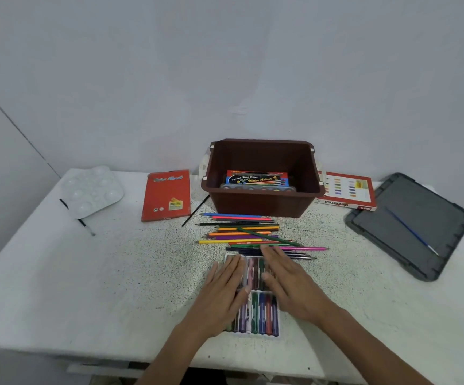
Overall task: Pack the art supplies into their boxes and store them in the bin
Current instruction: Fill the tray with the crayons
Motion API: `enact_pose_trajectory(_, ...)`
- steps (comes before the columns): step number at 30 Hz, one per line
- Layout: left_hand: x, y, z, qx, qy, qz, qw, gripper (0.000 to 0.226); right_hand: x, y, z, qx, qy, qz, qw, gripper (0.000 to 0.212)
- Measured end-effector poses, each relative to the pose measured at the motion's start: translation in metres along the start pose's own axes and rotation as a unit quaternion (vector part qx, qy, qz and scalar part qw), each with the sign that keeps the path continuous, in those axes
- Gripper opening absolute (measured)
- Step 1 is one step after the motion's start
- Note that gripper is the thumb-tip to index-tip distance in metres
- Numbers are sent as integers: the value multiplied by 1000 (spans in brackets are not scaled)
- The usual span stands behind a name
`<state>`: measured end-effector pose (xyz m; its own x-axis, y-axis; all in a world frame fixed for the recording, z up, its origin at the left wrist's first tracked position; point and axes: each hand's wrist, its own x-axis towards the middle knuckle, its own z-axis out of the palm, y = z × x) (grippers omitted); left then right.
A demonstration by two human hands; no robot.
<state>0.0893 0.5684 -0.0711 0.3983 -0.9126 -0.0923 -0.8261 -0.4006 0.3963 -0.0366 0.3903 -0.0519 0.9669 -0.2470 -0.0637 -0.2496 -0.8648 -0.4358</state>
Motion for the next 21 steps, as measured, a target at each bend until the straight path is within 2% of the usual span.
enact_pose_trajectory(9,31,4,-28,-124,31,3,992,56,11,4,-42,77,41,88,992,61)
enact_pose_trajectory(14,46,4,-46,-172,43,-13,984,59,7,1,-56,83,69,121,987,63)
enact_pose_trajectory(21,68,20,-52,-199,37,43,978,57,-13,18,-65,90,111,170,975,65)
